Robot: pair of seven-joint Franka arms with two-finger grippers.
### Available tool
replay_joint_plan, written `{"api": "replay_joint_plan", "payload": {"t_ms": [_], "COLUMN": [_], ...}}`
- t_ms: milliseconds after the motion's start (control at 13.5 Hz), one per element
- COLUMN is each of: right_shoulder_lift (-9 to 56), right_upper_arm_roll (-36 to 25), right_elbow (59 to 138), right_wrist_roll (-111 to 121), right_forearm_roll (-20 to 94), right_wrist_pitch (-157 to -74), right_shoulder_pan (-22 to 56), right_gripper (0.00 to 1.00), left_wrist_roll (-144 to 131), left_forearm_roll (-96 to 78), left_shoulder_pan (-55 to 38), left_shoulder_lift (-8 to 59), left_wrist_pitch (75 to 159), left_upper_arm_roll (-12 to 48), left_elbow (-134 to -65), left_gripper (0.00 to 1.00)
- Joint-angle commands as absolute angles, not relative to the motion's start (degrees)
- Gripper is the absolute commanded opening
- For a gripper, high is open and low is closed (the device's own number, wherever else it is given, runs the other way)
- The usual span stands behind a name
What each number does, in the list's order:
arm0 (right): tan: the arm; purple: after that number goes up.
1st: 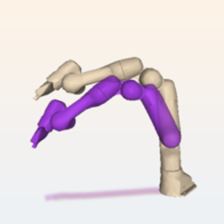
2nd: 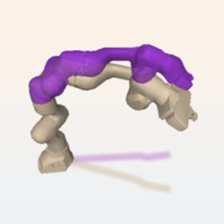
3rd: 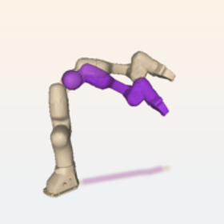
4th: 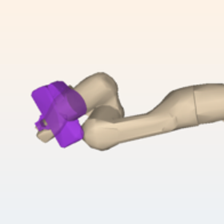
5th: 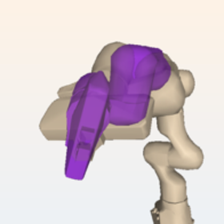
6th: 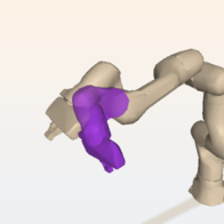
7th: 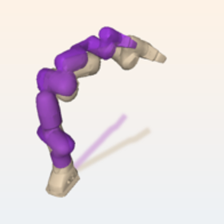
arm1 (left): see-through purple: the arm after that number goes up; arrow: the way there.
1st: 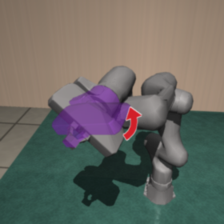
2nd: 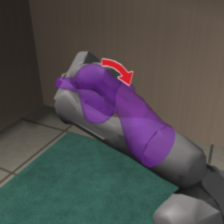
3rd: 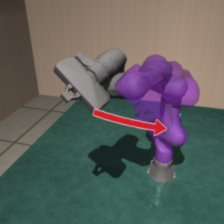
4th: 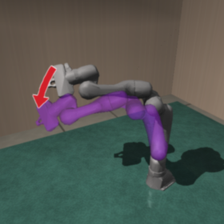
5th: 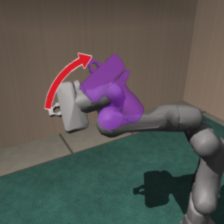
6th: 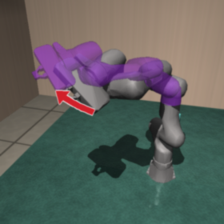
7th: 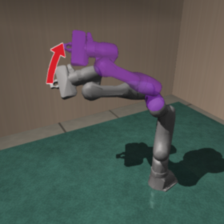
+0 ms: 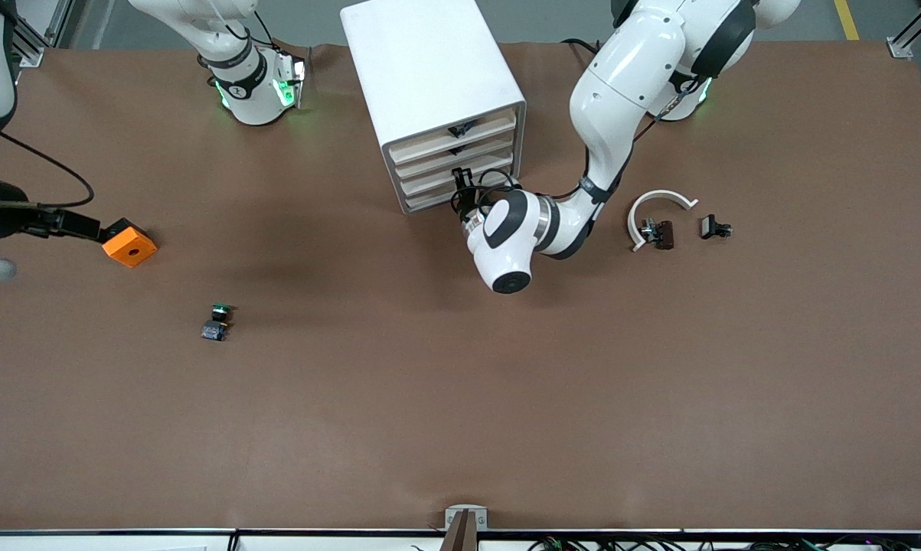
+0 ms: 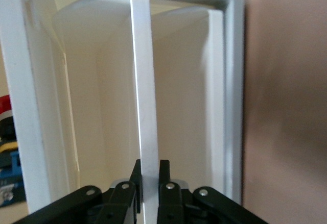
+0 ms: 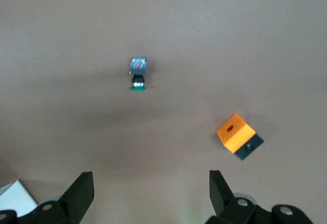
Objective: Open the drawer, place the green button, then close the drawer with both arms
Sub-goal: 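Grasp the top drawer front with the left gripper and pull it open, then grasp the green button with the right gripper while the left gripper withdraws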
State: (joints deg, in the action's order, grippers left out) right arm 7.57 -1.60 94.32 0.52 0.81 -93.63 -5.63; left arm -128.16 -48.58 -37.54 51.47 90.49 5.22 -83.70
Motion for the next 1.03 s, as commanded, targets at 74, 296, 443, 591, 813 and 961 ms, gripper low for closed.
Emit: {"api": "replay_joint_plan", "payload": {"t_ms": [74,296,443,591,813,961], "right_shoulder_lift": [12.5,16.2,18.1,18.9,21.2,22.8], "right_upper_arm_roll": [-1.0,-0.9,-0.9,-0.9,-0.8,-0.8], "right_elbow": [99.5,100.5,102.1,106.7,110.3,112.7], "right_wrist_roll": [0.2,-3.6,-5.4,-5.4,-5.4,-6.1], "right_forearm_roll": [1.1,1.3,1.3,1.3,1.3,1.3], "right_wrist_pitch": [-107.8,-113.1,-116.8,-125.0,-132.7,-138.0], "right_shoulder_pan": [-5.8,-4.6,-3.9,-3.8,-2.3,-2.1], "right_gripper": [1.0,1.0,1.0,1.0,1.0,1.0], "left_wrist_roll": [-125.3,-122.1,-118.1,-115.8,-115.8,-114.5], "left_forearm_roll": [-48.2,-48.3,-48.6,-48.8,-48.1,-48.2], "left_shoulder_pan": [-37.7,-36.0,-33.5,-32.3,-31.8,-30.1], "left_shoulder_lift": [52.9,52.8,52.6,52.3,51.9,51.9], "left_wrist_pitch": [91.5,92.8,93.2,93.2,92.8,92.6], "left_upper_arm_roll": [0.5,-1.6,-1.6,-1.6,-2.5,-3.1], "left_elbow": [-79.2,-77.3,-77.2,-77.2,-76.8,-74.8], "left_gripper": [0.0,0.0,0.0,0.15,1.0,1.0]}}
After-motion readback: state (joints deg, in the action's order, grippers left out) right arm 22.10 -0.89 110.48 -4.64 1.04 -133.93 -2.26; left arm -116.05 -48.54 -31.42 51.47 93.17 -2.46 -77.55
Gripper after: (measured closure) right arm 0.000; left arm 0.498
